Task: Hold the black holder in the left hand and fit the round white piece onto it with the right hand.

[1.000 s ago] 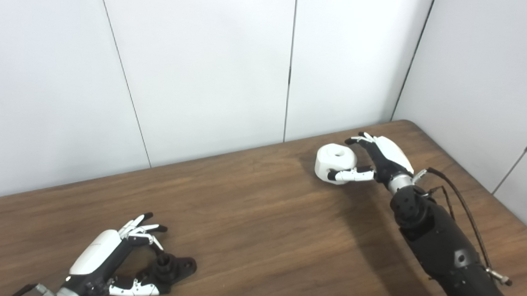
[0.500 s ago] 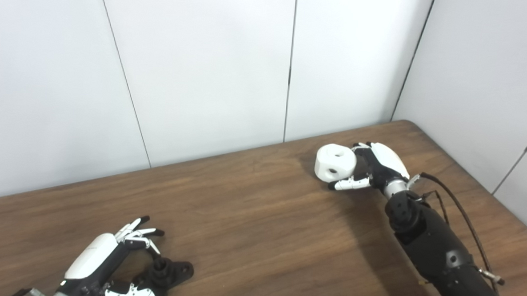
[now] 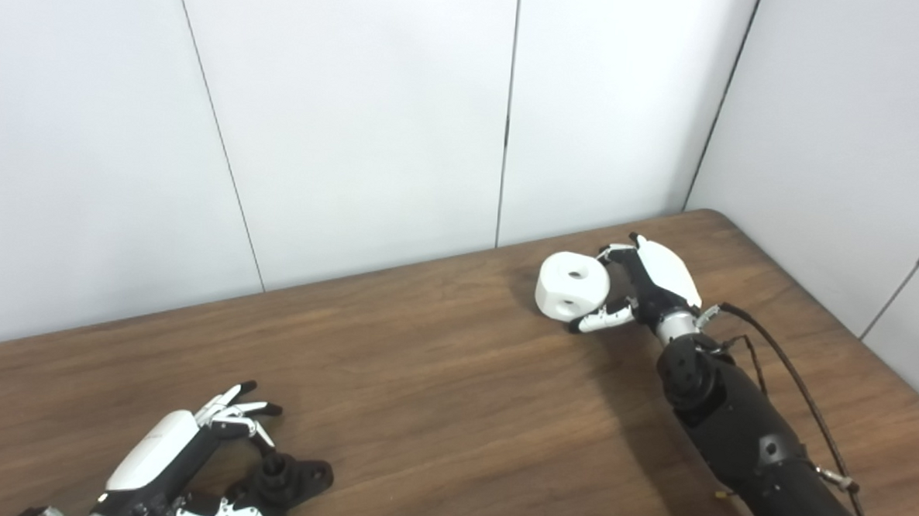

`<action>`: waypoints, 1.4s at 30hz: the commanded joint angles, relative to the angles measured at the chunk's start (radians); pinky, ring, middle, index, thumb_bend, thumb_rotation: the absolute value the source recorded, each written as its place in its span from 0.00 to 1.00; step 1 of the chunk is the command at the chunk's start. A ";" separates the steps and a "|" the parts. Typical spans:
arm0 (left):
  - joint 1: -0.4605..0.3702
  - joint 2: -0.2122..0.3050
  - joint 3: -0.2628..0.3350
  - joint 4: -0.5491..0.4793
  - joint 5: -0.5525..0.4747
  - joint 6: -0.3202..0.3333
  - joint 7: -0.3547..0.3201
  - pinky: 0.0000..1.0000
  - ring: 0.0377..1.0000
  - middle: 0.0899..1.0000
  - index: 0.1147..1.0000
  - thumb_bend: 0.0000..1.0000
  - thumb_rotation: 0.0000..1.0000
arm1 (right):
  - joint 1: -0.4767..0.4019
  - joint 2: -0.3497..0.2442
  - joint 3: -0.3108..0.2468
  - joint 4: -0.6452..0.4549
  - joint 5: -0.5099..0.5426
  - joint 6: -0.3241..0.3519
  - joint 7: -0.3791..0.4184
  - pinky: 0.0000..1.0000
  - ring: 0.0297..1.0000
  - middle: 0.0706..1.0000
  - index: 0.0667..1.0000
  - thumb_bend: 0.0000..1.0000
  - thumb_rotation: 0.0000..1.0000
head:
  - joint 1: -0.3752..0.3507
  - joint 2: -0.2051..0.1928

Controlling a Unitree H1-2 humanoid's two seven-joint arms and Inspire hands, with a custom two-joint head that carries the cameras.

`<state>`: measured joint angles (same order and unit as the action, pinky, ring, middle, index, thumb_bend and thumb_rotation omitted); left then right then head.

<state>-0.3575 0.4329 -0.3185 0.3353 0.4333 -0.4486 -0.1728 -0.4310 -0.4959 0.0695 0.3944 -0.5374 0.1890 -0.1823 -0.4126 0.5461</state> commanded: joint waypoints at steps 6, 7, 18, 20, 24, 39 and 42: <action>0.000 0.024 0.005 -0.001 0.023 0.010 -0.014 1.00 1.00 0.83 0.42 0.52 0.04 | -0.039 -0.002 -0.032 -0.007 0.029 -0.059 -0.046 1.00 1.00 0.82 0.45 0.52 0.16 | 0.005 0.001; -0.001 0.025 0.005 0.002 0.024 0.007 -0.013 1.00 1.00 0.83 0.42 0.52 0.04 | -0.039 0.001 -0.034 -0.001 0.035 -0.071 -0.051 1.00 1.00 0.82 0.45 0.52 0.16 | 0.005 0.001; -0.013 0.018 0.001 0.044 0.033 -0.011 0.002 1.00 1.00 0.83 0.42 0.52 0.04 | -0.012 0.053 -0.055 -0.080 0.097 -0.095 -0.028 1.00 1.00 0.82 0.45 0.52 0.15 | 0.010 0.003; -0.012 0.018 0.001 0.048 0.036 -0.013 0.006 1.00 1.00 0.83 0.42 0.52 0.04 | -0.009 0.059 -0.051 -0.105 0.098 -0.083 -0.015 1.00 1.00 0.82 0.45 0.52 0.15 | 0.011 0.004; -0.010 0.017 0.003 0.049 0.031 -0.013 0.006 1.00 1.00 0.83 0.42 0.52 0.04 | -0.003 0.073 -0.045 -0.143 0.101 -0.083 0.008 1.00 0.99 0.82 0.45 0.52 0.16 | 0.016 0.004; -0.014 0.009 -0.004 0.063 0.049 -0.007 0.011 1.00 1.00 0.84 0.42 0.52 0.04 | 0.023 0.132 -0.001 -0.296 0.124 -0.093 0.122 1.00 1.00 0.82 0.45 0.52 0.15 | 0.063 0.017; -0.021 0.004 -0.010 0.081 0.055 -0.015 0.025 1.00 1.00 0.84 0.42 0.52 0.05 | 0.029 0.143 0.017 -0.341 0.128 -0.090 0.157 1.00 1.00 0.83 0.45 0.52 0.15 | 0.083 0.020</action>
<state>-0.3677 0.4214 -0.3210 0.3819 0.4395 -0.4821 -0.1430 -0.3708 -0.3535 0.0871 0.1012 -0.4164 0.1246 -0.0313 -0.3283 0.5660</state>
